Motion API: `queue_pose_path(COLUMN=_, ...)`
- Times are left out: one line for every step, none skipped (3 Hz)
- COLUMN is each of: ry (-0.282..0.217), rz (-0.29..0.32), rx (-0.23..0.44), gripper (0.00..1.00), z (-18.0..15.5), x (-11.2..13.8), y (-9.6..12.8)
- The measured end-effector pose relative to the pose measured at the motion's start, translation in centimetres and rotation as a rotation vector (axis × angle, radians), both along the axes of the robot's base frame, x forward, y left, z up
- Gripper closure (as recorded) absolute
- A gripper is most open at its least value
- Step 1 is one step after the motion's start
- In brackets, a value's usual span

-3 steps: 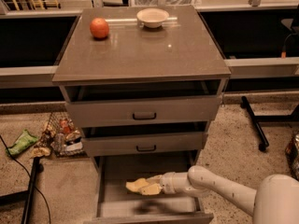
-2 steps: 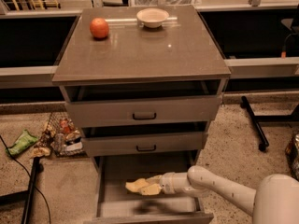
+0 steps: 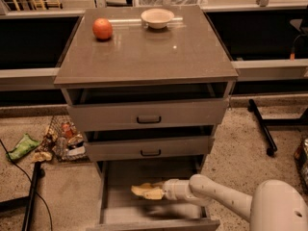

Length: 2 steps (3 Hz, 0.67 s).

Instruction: Place sponge into bottom drawer

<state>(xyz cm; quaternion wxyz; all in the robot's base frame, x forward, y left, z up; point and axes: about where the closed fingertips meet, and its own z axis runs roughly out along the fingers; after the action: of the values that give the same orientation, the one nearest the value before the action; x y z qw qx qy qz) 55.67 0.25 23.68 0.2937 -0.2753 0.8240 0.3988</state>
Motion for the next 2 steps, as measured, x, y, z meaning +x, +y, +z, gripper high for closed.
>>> queue_pose_path(ry=0.025, rz=-0.034, rx=-0.054, gripper=0.73, z=-2.8, x=1.8, y=-0.1)
queue_pose_path(ry=0.053, rz=-0.031, rx=-0.077, gripper=0.50, z=-4.2, x=2.8, y=-0.3)
